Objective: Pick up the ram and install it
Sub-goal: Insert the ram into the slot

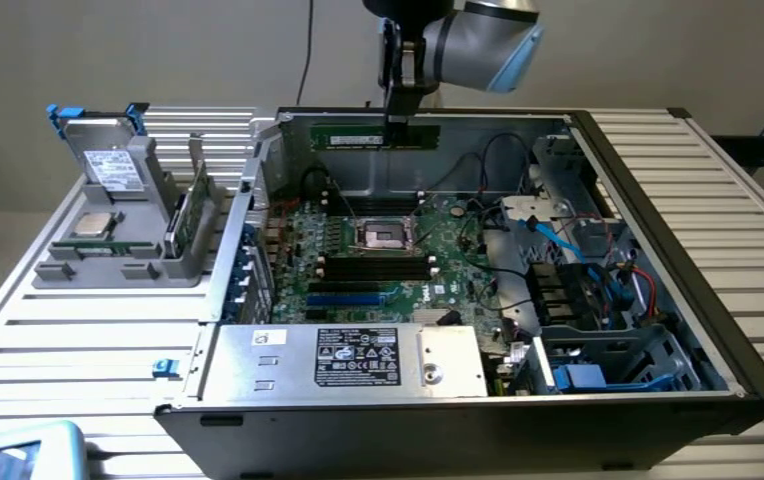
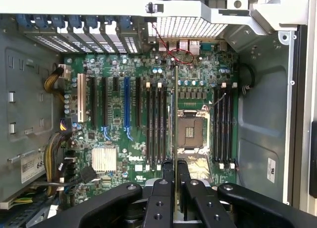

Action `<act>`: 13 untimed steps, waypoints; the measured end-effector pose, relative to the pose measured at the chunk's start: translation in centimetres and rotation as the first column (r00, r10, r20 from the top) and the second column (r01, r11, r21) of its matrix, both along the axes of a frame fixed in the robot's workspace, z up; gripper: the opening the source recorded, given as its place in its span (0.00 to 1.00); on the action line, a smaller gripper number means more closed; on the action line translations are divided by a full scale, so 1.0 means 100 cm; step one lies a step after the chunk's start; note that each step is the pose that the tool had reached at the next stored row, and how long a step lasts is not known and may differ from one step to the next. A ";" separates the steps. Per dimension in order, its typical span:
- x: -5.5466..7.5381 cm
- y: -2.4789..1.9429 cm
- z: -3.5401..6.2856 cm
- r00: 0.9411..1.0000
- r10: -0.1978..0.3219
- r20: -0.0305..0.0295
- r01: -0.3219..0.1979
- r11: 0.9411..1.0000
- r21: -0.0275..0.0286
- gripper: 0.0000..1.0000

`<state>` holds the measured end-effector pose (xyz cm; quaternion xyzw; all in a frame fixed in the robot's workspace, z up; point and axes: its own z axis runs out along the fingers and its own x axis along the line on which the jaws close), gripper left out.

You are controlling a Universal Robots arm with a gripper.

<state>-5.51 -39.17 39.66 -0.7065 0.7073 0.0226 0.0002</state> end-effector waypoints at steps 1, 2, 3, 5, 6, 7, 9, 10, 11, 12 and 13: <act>0.000 0.0001 -0.0001 1.000 0.000 0.000 0.000 1.000 -0.004 0.15; 0.000 0.0000 -0.0003 1.000 0.000 0.000 0.000 1.000 -0.005 0.15; 0.000 0.0001 -0.0005 1.000 0.000 0.000 0.000 1.000 -0.007 0.15; 0.000 0.0002 -0.0016 1.000 0.000 0.000 0.000 1.000 -0.014 0.15; 0.000 0.0002 -0.0026 1.000 0.000 0.000 0.000 1.000 -0.018 0.15; 0.000 0.0002 -0.0037 1.000 0.000 0.000 0.000 1.000 -0.022 0.15; 0.000 0.0002 -0.0061 1.000 0.000 0.000 0.000 1.000 -0.029 0.15; 0.000 0.0002 -0.0078 1.000 0.000 0.000 0.000 1.000 -0.030 0.15; 0.000 0.0002 -0.0096 1.000 0.000 0.000 0.000 1.000 -0.030 0.15; 0.000 0.0002 -0.0113 1.000 0.000 0.000 0.000 1.000 -0.030 0.15; 0.000 0.0001 -0.0131 1.000 0.000 0.000 0.000 1.000 -0.030 0.15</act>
